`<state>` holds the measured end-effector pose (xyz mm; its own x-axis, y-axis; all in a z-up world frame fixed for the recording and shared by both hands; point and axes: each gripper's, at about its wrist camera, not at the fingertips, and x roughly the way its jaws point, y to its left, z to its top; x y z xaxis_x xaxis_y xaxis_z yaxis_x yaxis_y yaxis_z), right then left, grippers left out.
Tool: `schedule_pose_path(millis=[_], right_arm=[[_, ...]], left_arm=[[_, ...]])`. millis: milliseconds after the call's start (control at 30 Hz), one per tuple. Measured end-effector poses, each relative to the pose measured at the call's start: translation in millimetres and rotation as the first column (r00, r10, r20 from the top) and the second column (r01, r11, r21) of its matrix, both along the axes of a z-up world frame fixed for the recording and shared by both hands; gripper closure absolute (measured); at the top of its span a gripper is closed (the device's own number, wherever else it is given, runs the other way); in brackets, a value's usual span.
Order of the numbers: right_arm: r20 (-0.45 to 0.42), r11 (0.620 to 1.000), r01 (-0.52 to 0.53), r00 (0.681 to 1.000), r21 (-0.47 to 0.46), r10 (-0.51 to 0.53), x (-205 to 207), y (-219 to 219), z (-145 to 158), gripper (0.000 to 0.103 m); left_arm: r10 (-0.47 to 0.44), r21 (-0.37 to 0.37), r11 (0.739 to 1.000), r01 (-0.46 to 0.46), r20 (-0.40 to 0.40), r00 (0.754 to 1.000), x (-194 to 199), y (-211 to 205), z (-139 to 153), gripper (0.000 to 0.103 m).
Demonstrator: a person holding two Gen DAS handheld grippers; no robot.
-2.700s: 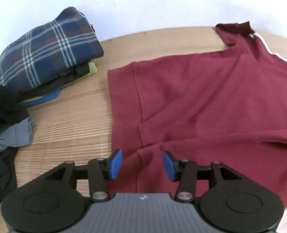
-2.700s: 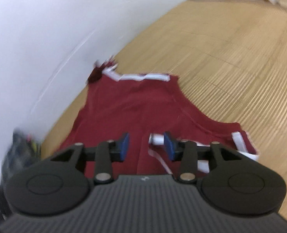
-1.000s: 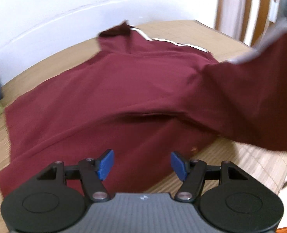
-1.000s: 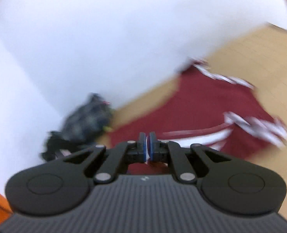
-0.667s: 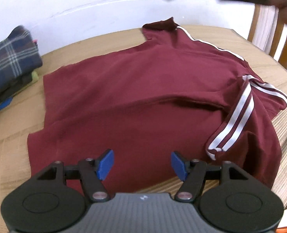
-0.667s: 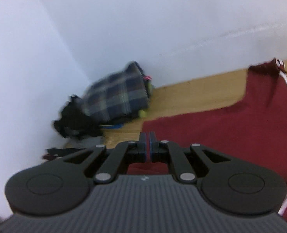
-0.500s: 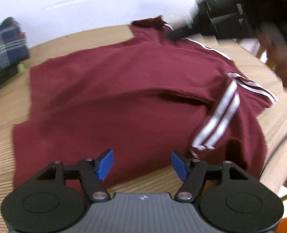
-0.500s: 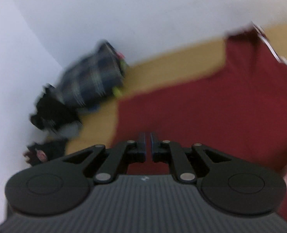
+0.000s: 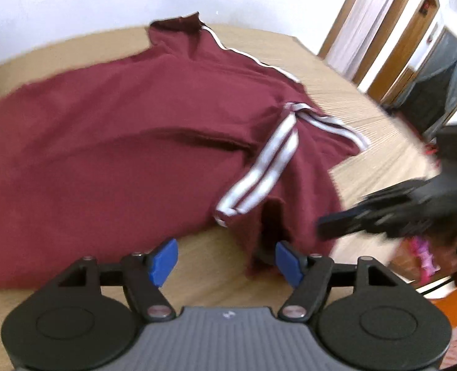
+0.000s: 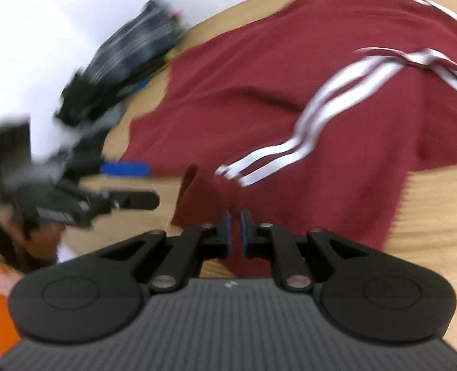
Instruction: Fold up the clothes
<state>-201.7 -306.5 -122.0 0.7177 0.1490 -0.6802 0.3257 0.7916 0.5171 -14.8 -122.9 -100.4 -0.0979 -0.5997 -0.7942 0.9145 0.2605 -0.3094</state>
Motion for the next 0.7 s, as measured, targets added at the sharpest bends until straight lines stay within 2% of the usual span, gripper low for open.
schedule_pose_path(millis=[100, 167, 233, 367, 467, 500, 533, 567, 600, 700], right_arm=[[-0.036, 0.993, -0.106, 0.994, -0.042, 0.105, 18, 21, -20, 0.093], [-0.057, 0.983, -0.166, 0.985, -0.081, 0.161, 26, 34, -28, 0.092], [-0.053, 0.974, -0.204, 0.979, -0.103, 0.199, 28, 41, -29, 0.092], [-0.037, 0.972, -0.215, 0.976, -0.093, 0.213, 25, 41, -29, 0.092], [-0.028, 0.972, -0.218, 0.976, -0.087, 0.216, 21, 40, -29, 0.092], [-0.027, 0.973, -0.216, 0.976, -0.085, 0.215, 17, 38, -27, 0.092], [-0.025, 0.974, -0.210, 0.978, -0.082, 0.209, 11, 36, -26, 0.092], [-0.024, 0.977, -0.198, 0.980, -0.078, 0.196, 6, 32, -25, 0.091], [-0.024, 0.980, -0.182, 0.983, -0.074, 0.181, 0, 27, -23, 0.091], [-0.013, 0.989, -0.108, 0.994, -0.102, 0.107, -23, 9, -11, 0.091]], left_arm=[[0.093, 0.020, 0.996, -0.091, -0.153, 0.984, 2, 1, -20, 0.031], [0.135, 0.028, 0.991, -0.132, -0.195, 0.972, -1, 3, -32, 0.031], [0.156, 0.043, 0.988, -0.151, -0.205, 0.966, -4, 2, -41, 0.031], [0.179, 0.072, 0.983, -0.169, -0.173, 0.968, -8, -7, -54, 0.030], [0.225, 0.066, 0.974, -0.216, -0.212, 0.951, -6, -14, -66, 0.032], [0.229, 0.054, 0.973, -0.222, -0.229, 0.946, -6, -17, -68, 0.039], [0.231, 0.054, 0.973, -0.225, -0.243, 0.942, -6, -19, -70, 0.051], [0.232, 0.057, 0.973, -0.225, -0.253, 0.939, -6, -22, -71, 0.086], [0.226, 0.060, 0.974, -0.218, -0.254, 0.940, -6, -24, -70, 0.090], [0.181, 0.032, 0.983, -0.179, -0.241, 0.954, -10, -34, -52, 0.091]])
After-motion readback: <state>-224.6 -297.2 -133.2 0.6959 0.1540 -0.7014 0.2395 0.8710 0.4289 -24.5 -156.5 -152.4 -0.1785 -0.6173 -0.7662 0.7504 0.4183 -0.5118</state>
